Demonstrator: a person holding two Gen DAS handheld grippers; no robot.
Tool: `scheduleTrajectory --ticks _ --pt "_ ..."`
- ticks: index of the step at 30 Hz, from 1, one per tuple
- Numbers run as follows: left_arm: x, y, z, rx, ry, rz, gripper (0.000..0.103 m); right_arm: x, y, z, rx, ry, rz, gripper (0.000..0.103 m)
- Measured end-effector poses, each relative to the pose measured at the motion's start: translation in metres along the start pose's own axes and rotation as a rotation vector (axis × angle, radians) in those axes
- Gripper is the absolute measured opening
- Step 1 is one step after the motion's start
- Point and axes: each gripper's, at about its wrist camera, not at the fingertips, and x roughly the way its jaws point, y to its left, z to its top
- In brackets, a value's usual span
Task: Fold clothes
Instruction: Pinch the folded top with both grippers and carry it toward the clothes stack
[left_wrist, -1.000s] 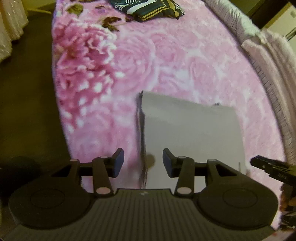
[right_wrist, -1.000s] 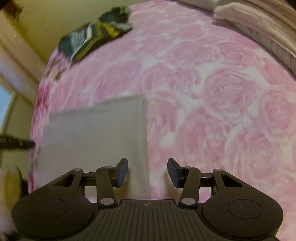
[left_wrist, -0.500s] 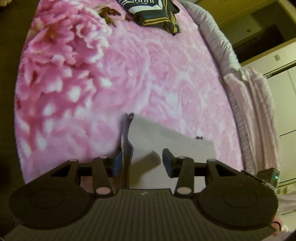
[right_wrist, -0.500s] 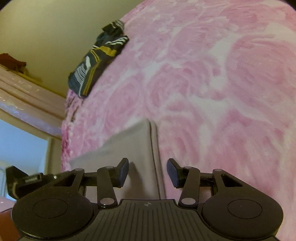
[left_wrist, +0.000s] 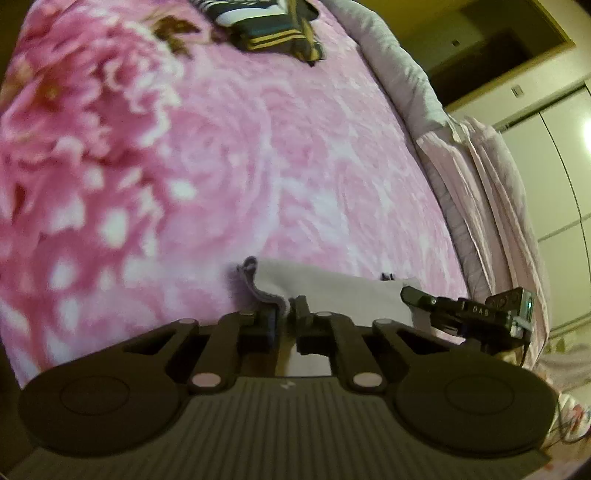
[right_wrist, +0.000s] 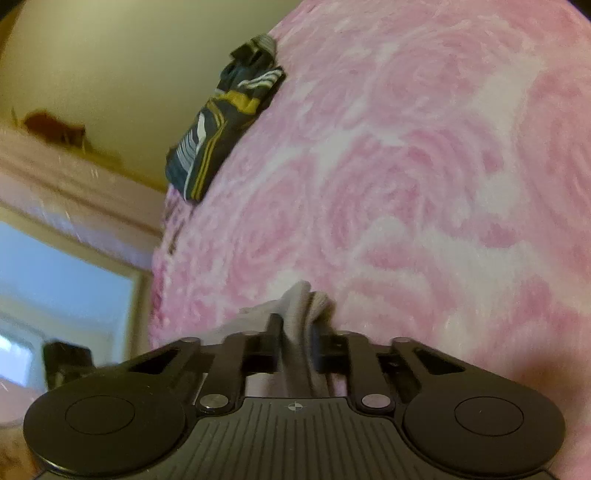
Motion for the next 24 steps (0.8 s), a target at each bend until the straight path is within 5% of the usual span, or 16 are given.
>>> scheduleTrajectory --ticks 4,10,24 --pt "-0.005 -0.012 0.004 0.072 -0.017 0.015 0.001 -0.023 0.022 -0.016 -0.025 -0.128 -0.016 0.005" --pt "-0.036 -0.05 0.014 0.225 -0.062 -0.06 0.001 -0.088 0.083 -0.06 -0.07 -0.366 -0.073 0.005" --pt "-0.138 -0.211 0.038 0.638 0.001 -0.475 0.001 -0.264 0.313 -0.23 -0.015 -0.961 -0.393 0.004"
